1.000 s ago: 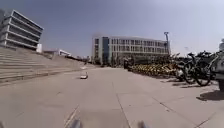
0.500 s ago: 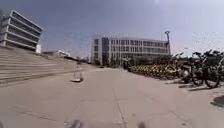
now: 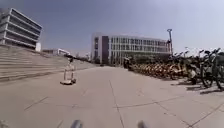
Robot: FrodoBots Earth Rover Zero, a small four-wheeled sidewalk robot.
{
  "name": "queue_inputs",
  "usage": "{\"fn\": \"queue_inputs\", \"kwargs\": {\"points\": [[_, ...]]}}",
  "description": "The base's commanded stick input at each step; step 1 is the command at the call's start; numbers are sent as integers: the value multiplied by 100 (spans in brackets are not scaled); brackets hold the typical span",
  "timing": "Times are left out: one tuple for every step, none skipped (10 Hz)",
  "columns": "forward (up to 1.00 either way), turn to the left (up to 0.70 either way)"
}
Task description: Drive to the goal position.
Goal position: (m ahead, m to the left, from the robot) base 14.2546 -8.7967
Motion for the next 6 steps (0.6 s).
{"fn": "queue_inputs", "kwargs": {"points": [[70, 20], [70, 17], [70, 9], [70, 0], [70, 0], [70, 0]]}}
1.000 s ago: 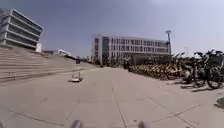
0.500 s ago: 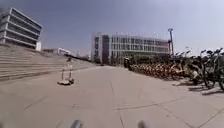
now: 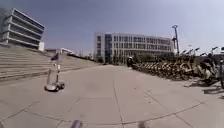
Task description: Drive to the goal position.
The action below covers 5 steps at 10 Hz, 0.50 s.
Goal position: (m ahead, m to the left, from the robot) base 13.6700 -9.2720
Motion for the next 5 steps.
{"fn": "queue_inputs", "kwargs": {"points": [[70, 0], [70, 0], [70, 0], [70, 0], [70, 0]]}}
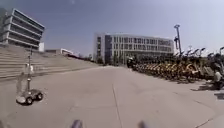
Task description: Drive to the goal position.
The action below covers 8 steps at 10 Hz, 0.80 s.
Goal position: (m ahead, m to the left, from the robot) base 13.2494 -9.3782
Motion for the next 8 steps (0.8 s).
{"fn": "queue_inputs", "kwargs": {"points": [[70, 0], [70, 0], [70, 0], [70, 0], [70, 0], [70, 0], [70, 0], [70, 0]]}}
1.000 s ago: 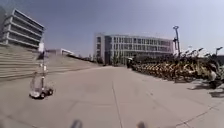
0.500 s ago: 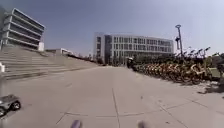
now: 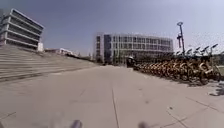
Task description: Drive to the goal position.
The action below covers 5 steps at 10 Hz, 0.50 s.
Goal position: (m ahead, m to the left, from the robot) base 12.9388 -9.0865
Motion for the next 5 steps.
{"fn": "queue_inputs", "kwargs": {"points": [[70, 0], [70, 0], [70, 0], [70, 0], [70, 0]]}}
